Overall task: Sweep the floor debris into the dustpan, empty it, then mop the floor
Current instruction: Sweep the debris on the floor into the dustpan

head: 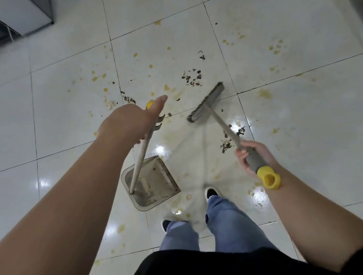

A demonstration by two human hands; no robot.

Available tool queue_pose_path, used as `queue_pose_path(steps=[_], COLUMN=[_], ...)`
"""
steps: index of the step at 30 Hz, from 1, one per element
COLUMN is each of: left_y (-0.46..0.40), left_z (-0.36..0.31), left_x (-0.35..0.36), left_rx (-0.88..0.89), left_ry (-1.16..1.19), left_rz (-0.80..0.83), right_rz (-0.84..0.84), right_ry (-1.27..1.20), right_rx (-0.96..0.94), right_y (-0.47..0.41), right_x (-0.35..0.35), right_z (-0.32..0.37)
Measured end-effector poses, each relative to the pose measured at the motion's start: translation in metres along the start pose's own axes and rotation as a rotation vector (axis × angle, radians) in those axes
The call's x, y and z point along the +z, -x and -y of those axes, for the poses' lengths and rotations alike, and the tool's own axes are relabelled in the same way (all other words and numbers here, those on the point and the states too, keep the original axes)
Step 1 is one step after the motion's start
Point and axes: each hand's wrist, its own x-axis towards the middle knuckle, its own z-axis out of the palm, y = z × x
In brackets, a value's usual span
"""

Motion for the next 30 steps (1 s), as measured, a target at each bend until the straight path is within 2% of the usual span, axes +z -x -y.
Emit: queue_pose_path(steps=[6, 11, 13, 17, 20, 24, 30], left_y=[-0.012, -0.014, -0.012, -0.006, -0.002, 0.0, 0.007], left_z=[-0.024, -0.031, -0.03, -0.032, -0.032, -0.028, -0.023], left_x=[0.01, 0.007, 0.006, 0.007, 0.007, 0.005, 0.007], left_rx=[-0.025, 0.027, 0.025, 0.021, 0.023, 0.019, 0.02], left_ry=[-0.003, -0.006, -0.012, -0.03, -0.029, -0.029, -0.025], left_rz=[0.038, 0.023, 0.021, 0.048, 0.04, 0.044, 0.034], right_rz=[-0.018, -0.182, -0.231, -0.157, -0.157, -0.212, -0.487], right_ry=[-0.211, -0.013, -0.015, -0.1, -0.058, 0.137, 0.904], right_rx=[-0.077, -0.003, 0.027, -0.044, -0.113, -0.121, -0.248], right_y=[-0.029, 0.003, 0.021, 0.052, 0.068, 0.071, 0.053], right_x=[0.009, -0.03, -0.047, -0.058, -0.057, -0.04, -0.012], right_z=[0.059, 0.05, 0.036, 0.026, 0.036, 0.051, 0.065])
